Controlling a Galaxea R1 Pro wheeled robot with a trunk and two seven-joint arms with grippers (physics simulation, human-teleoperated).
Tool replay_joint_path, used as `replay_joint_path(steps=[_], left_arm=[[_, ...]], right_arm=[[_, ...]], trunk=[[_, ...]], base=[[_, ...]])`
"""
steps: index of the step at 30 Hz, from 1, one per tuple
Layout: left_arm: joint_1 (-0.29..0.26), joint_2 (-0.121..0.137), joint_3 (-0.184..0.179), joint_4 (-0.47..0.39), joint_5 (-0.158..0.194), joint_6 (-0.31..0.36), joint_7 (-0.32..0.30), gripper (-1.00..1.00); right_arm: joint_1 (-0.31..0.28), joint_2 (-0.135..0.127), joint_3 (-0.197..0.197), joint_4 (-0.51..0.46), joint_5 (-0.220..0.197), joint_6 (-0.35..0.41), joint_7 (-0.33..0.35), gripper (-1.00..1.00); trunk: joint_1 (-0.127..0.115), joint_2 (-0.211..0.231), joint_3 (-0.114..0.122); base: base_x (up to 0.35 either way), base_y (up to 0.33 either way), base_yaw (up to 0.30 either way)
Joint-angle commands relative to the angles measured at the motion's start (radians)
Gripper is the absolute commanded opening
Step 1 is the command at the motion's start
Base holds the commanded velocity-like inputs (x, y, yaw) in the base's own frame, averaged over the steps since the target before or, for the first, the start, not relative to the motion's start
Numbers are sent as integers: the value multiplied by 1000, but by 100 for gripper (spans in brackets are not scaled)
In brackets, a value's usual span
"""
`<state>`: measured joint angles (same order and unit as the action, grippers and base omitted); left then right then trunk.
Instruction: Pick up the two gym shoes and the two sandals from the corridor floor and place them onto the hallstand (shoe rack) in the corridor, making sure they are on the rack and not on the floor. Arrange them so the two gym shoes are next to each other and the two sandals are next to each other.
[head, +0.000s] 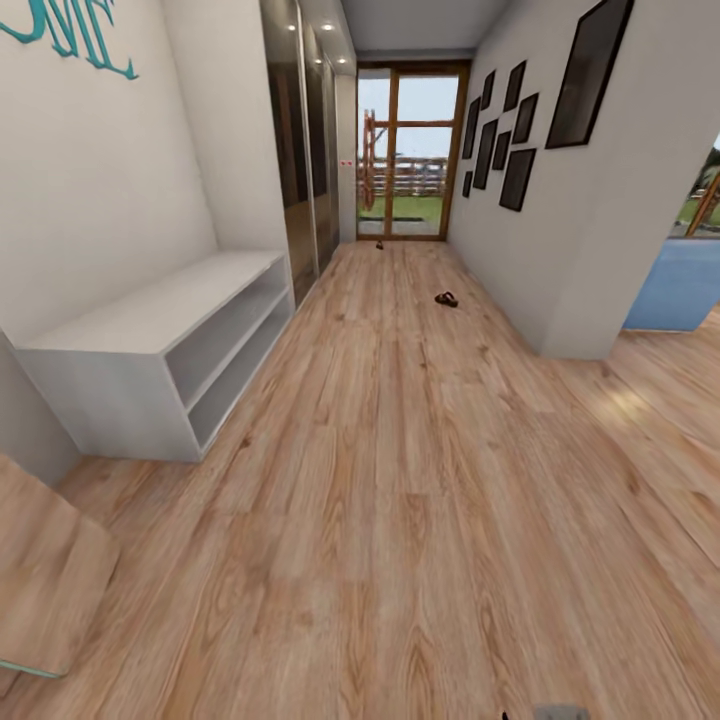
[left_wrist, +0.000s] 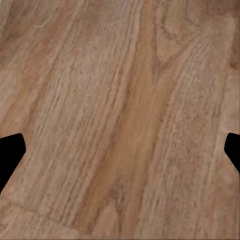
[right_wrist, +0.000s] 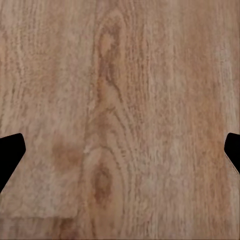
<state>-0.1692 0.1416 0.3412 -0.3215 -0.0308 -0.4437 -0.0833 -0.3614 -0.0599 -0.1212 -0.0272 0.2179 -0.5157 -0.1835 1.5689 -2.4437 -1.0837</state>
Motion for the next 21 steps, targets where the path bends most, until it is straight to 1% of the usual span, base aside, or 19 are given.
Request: replay_joint_path(steps=[1,21], left_arm=[[-1,0,8,1,-3,-3,-9,100],[-1,2,12,0,-2,-4,-9,100]], right_arm=[[0,0,-8,1,11,-3,-4,100],[3,0,-8,1,11,-3,-4,100]], trunk=[[0,0,-1],[0,0,-1]], base=[[339,0,0],[339,0,0]])
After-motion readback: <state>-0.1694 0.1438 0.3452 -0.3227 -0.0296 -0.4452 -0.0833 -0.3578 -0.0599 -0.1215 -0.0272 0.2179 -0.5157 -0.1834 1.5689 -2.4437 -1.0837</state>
